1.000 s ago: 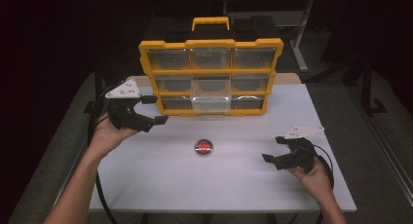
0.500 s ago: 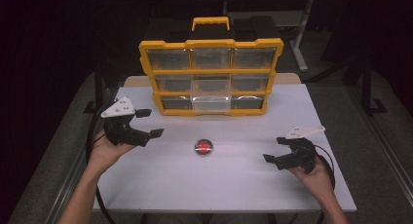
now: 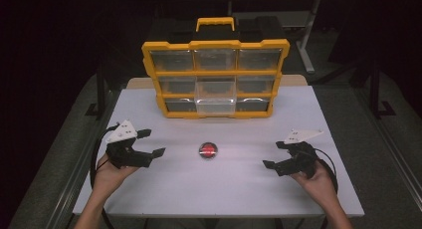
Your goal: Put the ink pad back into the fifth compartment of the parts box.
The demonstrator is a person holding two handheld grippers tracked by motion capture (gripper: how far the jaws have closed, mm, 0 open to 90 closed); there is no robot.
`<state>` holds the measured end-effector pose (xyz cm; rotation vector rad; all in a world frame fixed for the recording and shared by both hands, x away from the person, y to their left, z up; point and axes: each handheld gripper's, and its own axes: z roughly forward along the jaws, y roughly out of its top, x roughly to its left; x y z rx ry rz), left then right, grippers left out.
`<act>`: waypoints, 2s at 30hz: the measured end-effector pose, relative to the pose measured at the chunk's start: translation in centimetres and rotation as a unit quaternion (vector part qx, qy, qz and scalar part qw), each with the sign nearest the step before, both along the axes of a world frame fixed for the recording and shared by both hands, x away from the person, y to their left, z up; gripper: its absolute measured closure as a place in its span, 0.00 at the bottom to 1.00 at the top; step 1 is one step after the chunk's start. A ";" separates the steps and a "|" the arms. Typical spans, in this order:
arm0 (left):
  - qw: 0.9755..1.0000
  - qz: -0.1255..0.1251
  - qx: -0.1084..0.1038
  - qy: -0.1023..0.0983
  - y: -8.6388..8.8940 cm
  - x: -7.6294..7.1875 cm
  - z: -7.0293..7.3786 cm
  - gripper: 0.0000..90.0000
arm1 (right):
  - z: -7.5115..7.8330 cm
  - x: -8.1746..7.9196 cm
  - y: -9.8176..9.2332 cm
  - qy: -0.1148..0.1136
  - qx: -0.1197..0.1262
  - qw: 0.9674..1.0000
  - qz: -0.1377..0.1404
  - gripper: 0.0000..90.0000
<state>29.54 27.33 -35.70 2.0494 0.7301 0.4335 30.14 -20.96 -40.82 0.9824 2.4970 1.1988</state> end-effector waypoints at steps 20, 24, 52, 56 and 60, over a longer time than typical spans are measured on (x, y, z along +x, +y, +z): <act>1.000 0.014 -0.014 0.005 0.4 -0.5 -1.7 0.21 | 2.7 2.4 7.4 0.003 -0.025 0.997 0.071 0.16; 1.000 0.018 -0.016 0.007 0.5 -0.5 -2.0 0.21 | 2.6 3.3 9.5 0.012 -0.035 0.996 0.083 0.16; 1.000 0.011 -0.007 0.010 0.4 -0.5 -2.5 0.20 | -0.9 6.9 17.4 0.036 -0.091 0.987 0.125 0.21; 1.000 0.011 -0.011 0.012 0.4 -0.5 -2.6 0.20 | -1.6 7.3 18.1 0.039 -0.099 0.986 0.128 0.22; 1.000 0.010 -0.010 0.012 0.4 -0.5 -2.6 0.20 | -2.1 7.6 18.6 0.036 -0.106 0.985 0.132 0.24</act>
